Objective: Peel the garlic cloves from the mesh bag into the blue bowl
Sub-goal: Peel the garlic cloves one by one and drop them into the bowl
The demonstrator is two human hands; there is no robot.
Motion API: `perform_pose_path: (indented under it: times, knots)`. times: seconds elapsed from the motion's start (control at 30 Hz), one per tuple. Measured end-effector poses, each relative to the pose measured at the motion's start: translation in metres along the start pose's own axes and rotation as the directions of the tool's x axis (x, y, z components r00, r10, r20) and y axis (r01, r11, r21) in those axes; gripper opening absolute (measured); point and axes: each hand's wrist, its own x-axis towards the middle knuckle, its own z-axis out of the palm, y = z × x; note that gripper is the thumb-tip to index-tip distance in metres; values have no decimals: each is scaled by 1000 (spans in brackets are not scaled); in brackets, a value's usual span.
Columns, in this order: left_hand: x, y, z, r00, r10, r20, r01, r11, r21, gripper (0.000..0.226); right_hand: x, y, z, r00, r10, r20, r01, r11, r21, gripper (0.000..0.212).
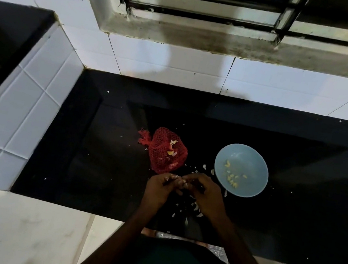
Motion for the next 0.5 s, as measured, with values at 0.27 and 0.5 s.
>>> perform_pose_path:
  times: [0.27, 0.5]
  knots:
    - [-8, 10, 13, 997, -71, 29, 77, 963, -259, 17, 9, -10, -10, 983, -166, -77, 156, 981, -114, 5]
    - [-16, 18, 27, 984, -166, 62, 176, 879, -444, 36, 16, -21, -14, 908, -392, 149, 417, 807, -418, 23]
